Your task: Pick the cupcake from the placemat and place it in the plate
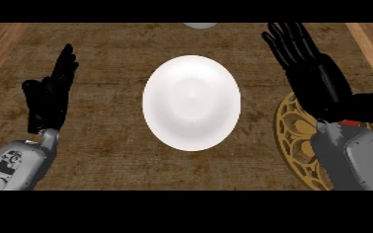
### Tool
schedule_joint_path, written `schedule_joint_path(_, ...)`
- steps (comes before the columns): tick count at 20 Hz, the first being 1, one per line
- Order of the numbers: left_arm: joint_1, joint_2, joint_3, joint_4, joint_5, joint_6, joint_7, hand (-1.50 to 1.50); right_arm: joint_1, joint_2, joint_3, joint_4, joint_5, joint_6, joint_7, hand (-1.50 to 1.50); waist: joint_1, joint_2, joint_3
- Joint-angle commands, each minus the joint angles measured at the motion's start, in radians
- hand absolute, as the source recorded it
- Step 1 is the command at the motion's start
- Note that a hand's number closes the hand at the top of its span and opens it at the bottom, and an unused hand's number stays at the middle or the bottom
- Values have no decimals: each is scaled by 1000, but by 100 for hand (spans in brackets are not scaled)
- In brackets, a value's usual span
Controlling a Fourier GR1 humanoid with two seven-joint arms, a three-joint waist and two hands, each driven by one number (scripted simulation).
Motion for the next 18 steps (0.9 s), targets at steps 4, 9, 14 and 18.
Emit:
schedule_joint_path(4,176,-77,-10,44,90,-13,37,0,151,-259,-316,39,56,-100,10,150,-83,-16,23)
schedule_joint_path(9,226,-154,-32,37,159,-39,47,0,301,-432,-487,256,287,-311,25,150,-148,-2,20)
schedule_joint_path(14,318,-166,-56,30,190,-133,-22,0,526,-295,-668,190,224,-392,-209,-150,-73,-20,25)
schedule_joint_path(18,321,-189,-58,67,185,-184,-64,0,713,-279,-759,140,177,-252,-283,-150,-32,-12,24)
